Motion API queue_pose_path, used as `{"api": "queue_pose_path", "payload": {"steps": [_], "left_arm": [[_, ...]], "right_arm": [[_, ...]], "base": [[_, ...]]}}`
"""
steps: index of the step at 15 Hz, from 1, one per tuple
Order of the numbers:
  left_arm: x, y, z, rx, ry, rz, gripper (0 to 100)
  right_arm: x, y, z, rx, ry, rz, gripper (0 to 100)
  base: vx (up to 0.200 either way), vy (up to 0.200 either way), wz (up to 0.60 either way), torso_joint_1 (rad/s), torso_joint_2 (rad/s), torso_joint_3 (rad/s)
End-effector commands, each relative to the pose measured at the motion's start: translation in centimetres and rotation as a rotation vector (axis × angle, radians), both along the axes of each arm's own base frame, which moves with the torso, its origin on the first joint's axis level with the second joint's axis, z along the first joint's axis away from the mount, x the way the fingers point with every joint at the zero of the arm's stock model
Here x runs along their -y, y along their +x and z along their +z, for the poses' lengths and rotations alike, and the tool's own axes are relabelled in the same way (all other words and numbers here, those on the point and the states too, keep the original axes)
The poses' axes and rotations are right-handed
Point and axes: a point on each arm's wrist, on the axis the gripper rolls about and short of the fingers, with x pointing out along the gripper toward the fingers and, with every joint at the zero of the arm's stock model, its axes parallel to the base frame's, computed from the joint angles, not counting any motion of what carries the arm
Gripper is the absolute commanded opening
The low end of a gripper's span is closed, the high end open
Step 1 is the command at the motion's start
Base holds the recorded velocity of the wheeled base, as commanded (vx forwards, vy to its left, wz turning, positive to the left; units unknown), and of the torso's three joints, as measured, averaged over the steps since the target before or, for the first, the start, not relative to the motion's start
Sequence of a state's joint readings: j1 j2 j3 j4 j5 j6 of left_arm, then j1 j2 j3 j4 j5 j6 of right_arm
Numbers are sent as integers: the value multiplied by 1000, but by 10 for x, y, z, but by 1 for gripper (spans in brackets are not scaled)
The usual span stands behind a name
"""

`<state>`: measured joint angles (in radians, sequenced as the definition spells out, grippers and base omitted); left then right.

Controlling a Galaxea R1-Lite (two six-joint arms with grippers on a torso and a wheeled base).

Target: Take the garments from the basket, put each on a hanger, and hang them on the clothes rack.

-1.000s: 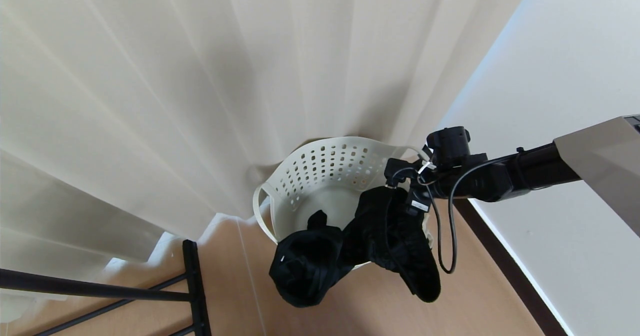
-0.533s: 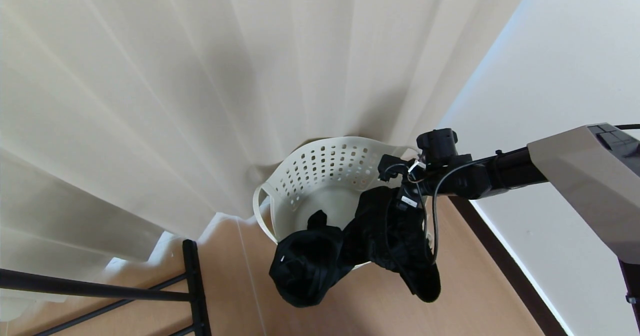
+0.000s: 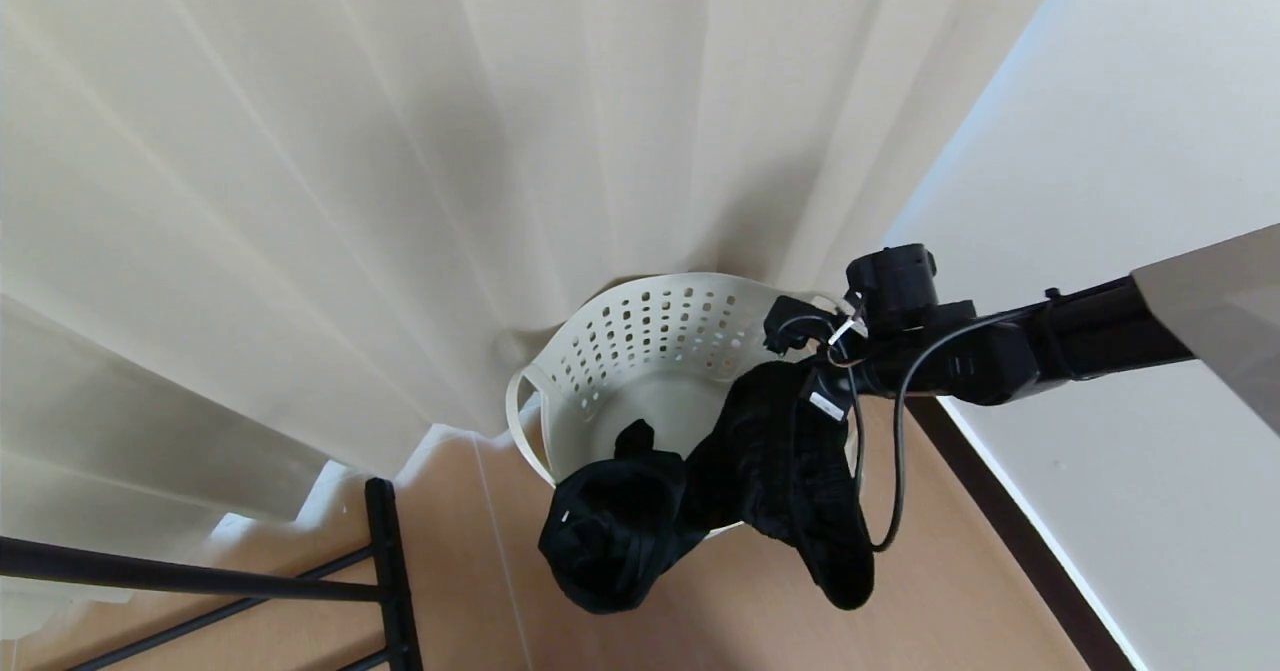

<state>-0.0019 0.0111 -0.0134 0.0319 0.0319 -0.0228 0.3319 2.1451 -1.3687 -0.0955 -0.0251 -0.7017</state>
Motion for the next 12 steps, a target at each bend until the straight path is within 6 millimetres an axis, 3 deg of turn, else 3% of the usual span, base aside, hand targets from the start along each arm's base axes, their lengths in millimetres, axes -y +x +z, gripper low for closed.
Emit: {"api": "queue_pose_path", "payload": {"steps": [1,5,9,12], "left_arm": [[0,0,0,0,0,-1,100],[0,0,0,0,0,-1,100],[0,0,0,0,0,-2,100],[0,0,0,-1,1,-4,100]], "right_arm": [[-3,-57,50,58,85,-54,0],[7,-153,89,90,230,-59,0],[23,-229,96,94,357,-33,0],[28,-238,93,102,374,-33,0]], "base": [[0,0,0,0,0,0],[0,0,0,0,0,0],[0,0,0,0,0,0],[0,0,0,0,0,0]]}}
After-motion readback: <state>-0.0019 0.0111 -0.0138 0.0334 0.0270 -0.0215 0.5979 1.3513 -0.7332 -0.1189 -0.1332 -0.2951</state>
